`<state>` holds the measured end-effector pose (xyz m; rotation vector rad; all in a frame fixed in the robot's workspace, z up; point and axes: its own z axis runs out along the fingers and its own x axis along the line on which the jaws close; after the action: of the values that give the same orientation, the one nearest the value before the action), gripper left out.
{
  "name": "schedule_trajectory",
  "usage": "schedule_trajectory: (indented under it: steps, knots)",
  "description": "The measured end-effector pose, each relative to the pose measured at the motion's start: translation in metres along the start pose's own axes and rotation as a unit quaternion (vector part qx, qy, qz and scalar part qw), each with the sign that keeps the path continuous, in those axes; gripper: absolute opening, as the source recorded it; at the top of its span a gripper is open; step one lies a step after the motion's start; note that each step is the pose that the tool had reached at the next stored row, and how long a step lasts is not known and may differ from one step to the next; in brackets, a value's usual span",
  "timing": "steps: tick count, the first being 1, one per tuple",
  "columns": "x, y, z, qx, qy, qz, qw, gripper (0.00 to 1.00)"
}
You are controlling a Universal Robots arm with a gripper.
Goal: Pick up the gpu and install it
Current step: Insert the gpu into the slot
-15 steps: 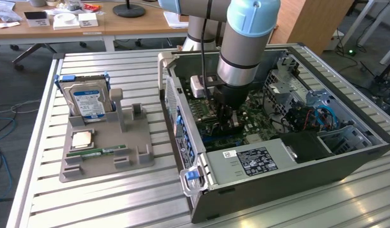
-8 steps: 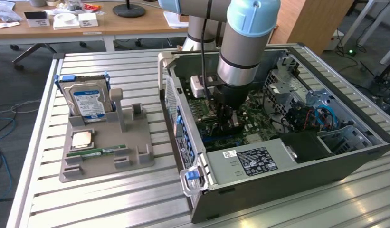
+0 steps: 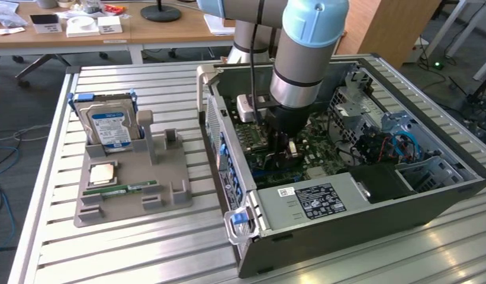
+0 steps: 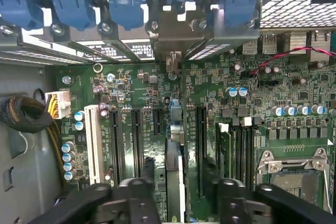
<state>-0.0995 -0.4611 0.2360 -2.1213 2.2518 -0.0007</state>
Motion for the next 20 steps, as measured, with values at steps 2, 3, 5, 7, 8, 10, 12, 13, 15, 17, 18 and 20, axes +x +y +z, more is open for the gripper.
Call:
schedule_trajectory:
  steps: [2,3,5,7,8,10,12,13,15,17,18,20]
  knots:
    - [0.000,0.0000,0.0000,0.0000,0.0000,0.000,1.0000,0.56]
    - [0.000,0.0000,0.0000,0.0000,0.0000,0.000,1.0000,0.56]
    - [0.000,0.0000,0.0000,0.0000,0.0000,0.000,1.0000,0.63]
    - [0.000,0.0000,-0.0005,-0.0001,0.0001,0.000,1.0000,0.63]
    - [0.000,-0.0001,-0.0017,-0.0001,0.0002,0.000,1.0000,0.63]
    - [0.000,-0.0002,-0.0057,0.0000,0.0001,0.000,1.0000,0.63]
    - [0.000,-0.0003,-0.0108,0.0000,0.0000,0.000,1.0000,0.63]
    - [0.000,-0.0004,-0.0136,0.0000,0.0000,0.000,1.0000,0.63]
    - [-0.001,-0.0006,-0.0201,0.0000,0.0000,0.000,1.0000,0.63]
    - [-0.001,-0.0009,-0.0272,0.0000,0.0000,0.000,1.0000,0.63]
    - [-0.001,-0.0010,-0.0310,0.0000,0.0000,0.000,1.0000,0.63]
    - [-0.001,-0.0013,-0.0392,0.0000,0.0000,0.000,1.0000,0.63]
